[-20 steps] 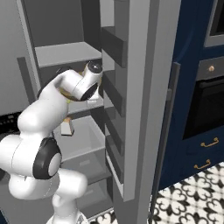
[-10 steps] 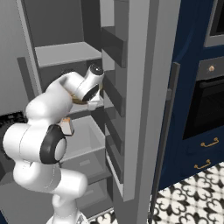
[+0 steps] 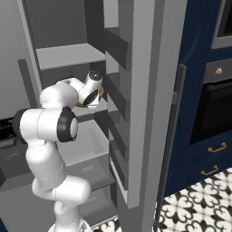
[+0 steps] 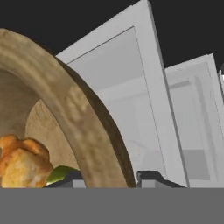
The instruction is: Pick the chicken drumstick and lemon wedge from their plates and place them in the bowl. Then put the bowl in the fridge.
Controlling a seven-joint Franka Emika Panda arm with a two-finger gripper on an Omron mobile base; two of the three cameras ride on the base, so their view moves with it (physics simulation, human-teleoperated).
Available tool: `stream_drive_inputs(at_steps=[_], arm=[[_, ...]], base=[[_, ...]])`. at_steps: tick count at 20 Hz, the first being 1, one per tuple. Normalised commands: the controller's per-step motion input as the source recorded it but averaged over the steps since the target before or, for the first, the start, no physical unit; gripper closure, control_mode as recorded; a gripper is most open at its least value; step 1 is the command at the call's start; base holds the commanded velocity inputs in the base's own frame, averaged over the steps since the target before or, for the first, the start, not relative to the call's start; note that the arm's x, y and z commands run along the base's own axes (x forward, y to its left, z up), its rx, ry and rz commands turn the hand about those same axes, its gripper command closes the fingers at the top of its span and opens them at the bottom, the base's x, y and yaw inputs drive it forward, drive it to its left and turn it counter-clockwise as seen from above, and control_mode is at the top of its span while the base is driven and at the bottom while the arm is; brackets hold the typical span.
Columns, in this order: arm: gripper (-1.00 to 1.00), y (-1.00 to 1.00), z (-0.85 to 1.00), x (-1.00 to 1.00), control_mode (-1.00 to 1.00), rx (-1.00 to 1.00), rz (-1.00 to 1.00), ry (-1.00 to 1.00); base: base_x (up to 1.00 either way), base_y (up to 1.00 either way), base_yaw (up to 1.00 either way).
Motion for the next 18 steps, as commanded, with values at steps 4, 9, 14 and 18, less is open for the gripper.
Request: stream_drive_inputs(at_steps=[4,9,14,18], arm=[[1.00,0.19,-0.52,0.67,-1.00,0.00,-0.01,0.08],[1.00,0.00,-0.15,0.30,-1.00,-0.04,-0.01,0.01],[-1.00,0.00,0.00,-0.13,-1.00,0.00,0.00,-0.01],[-1.00,-0.02,0.01,-0.70,-1.00,0.00,0.00,-0.15]], base=[[0.00,0.00,0.00],[0.00,0.00,0.00],[0.00,0.00,0.00],[0.00,0.00,0.00]])
